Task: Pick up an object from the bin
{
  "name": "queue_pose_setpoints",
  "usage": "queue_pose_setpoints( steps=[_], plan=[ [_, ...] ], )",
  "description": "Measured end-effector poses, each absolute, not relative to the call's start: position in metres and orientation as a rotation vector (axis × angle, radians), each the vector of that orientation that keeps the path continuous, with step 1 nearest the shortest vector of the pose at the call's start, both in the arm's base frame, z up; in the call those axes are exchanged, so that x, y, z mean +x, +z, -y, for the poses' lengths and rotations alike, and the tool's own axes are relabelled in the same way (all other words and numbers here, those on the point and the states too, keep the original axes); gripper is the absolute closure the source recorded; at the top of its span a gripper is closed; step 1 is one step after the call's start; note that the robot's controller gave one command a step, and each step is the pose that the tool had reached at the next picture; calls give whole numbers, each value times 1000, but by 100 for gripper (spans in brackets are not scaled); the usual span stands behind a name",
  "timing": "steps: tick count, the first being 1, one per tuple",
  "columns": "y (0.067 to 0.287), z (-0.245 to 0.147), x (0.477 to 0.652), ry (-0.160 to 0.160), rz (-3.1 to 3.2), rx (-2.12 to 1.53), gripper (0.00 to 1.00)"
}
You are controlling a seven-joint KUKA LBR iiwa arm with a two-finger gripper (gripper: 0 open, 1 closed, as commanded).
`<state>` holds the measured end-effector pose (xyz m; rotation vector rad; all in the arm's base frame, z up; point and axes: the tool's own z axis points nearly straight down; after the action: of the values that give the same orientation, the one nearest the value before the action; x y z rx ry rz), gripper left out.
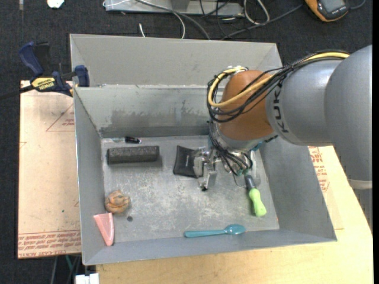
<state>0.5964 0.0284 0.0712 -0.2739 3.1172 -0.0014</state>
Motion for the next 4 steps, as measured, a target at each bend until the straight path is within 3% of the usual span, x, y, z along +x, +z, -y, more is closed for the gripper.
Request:
queue_pose_setpoints(
  steps=[4],
  plan=[
    [71, -28, 596, -1, -3117, -273, 100]
  ],
)
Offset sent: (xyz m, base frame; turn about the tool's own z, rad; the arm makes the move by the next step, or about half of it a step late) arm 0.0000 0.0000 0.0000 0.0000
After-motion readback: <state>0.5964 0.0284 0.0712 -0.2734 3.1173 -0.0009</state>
